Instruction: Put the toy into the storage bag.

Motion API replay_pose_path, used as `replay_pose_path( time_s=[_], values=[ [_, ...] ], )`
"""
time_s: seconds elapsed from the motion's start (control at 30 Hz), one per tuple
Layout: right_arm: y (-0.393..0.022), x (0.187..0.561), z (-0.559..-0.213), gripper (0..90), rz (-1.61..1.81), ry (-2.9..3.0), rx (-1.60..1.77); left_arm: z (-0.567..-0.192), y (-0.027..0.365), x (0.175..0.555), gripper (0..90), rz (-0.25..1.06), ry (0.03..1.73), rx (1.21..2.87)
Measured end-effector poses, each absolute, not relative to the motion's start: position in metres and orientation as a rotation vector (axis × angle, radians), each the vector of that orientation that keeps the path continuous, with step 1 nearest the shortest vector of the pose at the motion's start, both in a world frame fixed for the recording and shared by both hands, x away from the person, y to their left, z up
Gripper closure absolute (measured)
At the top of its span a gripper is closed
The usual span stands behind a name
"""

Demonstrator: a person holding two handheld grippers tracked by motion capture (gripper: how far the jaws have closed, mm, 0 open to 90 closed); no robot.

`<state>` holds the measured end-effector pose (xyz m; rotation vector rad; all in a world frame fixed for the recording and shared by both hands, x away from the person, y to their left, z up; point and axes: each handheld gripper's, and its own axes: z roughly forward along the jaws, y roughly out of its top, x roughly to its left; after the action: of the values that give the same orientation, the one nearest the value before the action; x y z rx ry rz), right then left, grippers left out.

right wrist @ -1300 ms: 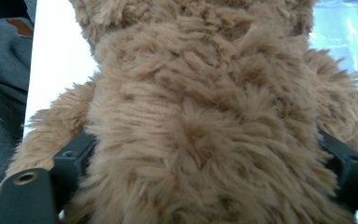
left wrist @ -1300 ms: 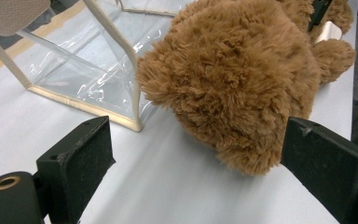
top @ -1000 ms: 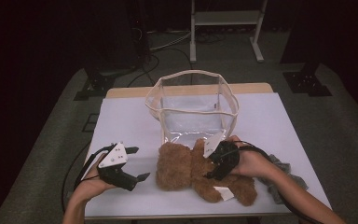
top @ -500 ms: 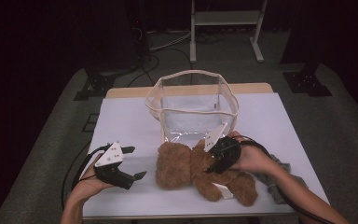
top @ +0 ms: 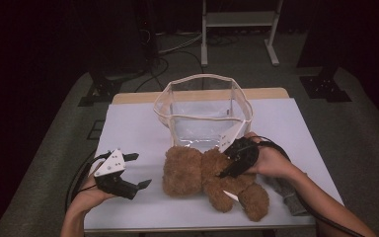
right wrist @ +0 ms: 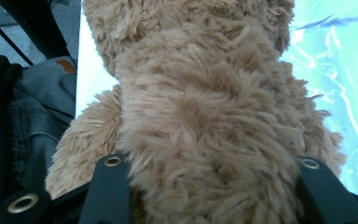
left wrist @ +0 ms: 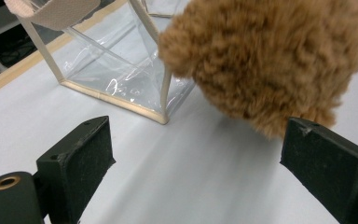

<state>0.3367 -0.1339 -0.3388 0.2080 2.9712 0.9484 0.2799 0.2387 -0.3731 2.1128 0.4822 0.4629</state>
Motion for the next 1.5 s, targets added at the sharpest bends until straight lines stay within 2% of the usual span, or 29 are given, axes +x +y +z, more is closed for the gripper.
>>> replay_pose_path(
  time_s=[0.8, 0.97, 1.3, 1.5],
  values=[
    [-0.137, 0.328, -0.245, 51.8, 1.08, 2.914, 0.126, -0.374, 0.254, 0.282, 8.3, 0.468, 0.538, 2.07],
    [-0.135, 0.328, -0.213, 51.3, 1.11, 2.881, 0.099, -0.373, 0.254, 0.282, 8.3, 0.467, 0.54, 2.069],
    [-0.123, 0.339, -0.152, 50.6, 1.113, 2.844, 0.058, -0.373, 0.256, 0.283, 8.3, 0.468, 0.542, 2.072],
    [-0.118, 0.35, -0.133, 50.4, 1.1, 2.836, 0.067, -0.373, 0.257, 0.283, 8.3, 0.464, 0.539, 2.068]
  ],
)
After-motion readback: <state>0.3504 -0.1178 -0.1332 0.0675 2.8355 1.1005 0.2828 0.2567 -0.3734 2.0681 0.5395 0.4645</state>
